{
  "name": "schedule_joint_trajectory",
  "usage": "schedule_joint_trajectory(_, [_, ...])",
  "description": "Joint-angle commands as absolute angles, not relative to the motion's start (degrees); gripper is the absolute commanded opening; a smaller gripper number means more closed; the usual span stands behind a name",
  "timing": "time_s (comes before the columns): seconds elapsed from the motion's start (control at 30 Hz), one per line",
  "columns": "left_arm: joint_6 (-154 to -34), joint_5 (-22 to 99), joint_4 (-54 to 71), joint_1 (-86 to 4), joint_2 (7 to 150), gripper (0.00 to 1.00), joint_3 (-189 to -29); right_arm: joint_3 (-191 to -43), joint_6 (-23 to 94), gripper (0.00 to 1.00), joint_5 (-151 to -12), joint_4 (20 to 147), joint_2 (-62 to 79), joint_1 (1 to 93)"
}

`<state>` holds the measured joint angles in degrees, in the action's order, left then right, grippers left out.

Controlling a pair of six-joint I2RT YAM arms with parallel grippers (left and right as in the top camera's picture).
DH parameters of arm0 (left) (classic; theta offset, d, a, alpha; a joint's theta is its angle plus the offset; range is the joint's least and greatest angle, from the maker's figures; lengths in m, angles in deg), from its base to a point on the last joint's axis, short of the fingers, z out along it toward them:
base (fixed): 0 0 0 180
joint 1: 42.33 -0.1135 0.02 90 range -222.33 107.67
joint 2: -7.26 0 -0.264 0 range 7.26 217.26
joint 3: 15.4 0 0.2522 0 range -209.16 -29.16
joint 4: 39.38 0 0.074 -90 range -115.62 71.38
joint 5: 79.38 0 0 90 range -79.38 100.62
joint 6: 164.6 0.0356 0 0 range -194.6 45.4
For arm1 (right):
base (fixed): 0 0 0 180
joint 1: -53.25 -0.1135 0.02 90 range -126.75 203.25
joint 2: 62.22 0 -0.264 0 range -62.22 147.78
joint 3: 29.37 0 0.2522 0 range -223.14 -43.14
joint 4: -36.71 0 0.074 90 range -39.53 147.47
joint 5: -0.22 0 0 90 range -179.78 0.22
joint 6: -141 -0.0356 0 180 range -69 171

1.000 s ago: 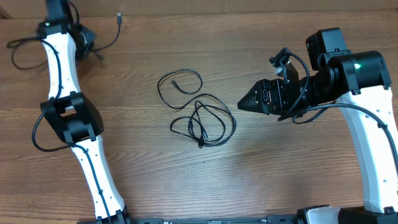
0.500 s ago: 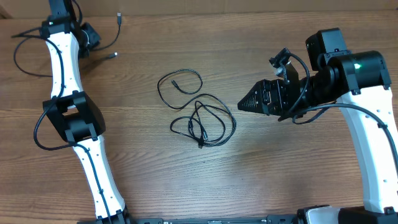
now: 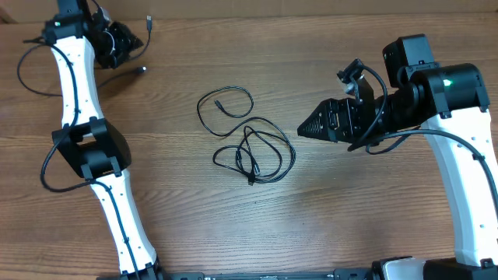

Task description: Untangle cables

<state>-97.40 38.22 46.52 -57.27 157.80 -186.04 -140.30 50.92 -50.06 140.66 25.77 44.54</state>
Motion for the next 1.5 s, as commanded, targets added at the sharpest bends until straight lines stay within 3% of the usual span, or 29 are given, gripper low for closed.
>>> schedule_joint_trajectory(0.0, [-96.40, 49.28, 51.90, -55.98, 148.67, 0.66, -189.19, -140.63, 44.17, 1.00, -57.69, 139.07, 25.46, 44.89])
schedule_joint_trajectory(0.1, [-92.53, 55.18, 58.87, -53.23, 146.64, 0.67, -189.19, -140.63, 38.37, 1.00, -65.82, 136.91, 25.46, 45.50])
schedule_joint_trajectory(0.2, [-84.64, 57.21, 65.21, -49.71, 146.64, 0.91, -189.17, -140.63, 37.28, 1.00, -69.73, 135.57, 25.46, 45.57])
schedule_joint_trajectory(0.33, [-79.52, 54.06, 70.26, -45.51, 146.24, 1.00, -189.21, -140.63, 37.48, 1.00, -71.70, 134.72, 25.46, 45.55])
schedule_joint_trajectory(0.73, [-82.93, 45.30, 71.20, -40.44, 132.54, 1.00, -189.04, -140.63, 37.48, 1.00, -72.16, 134.52, 25.46, 45.55])
schedule_joint_trajectory(1.03, [-85.01, 34.87, 71.20, -27.85, 119.23, 1.00, -186.04, -140.63, 37.46, 1.00, -69.99, 135.31, 25.46, 45.44])
schedule_joint_trajectory(1.33, [-89.12, 28.90, 71.20, -17.06, 113.63, 1.00, -172.62, -140.63, 37.50, 1.00, -68.16, 137.28, 25.46, 45.44])
schedule_joint_trajectory(1.47, [-93.14, 25.04, 71.18, -15.94, 113.28, 1.00, -162.15, -140.63, 35.51, 1.00, -76.57, 140.40, 25.44, 47.38])
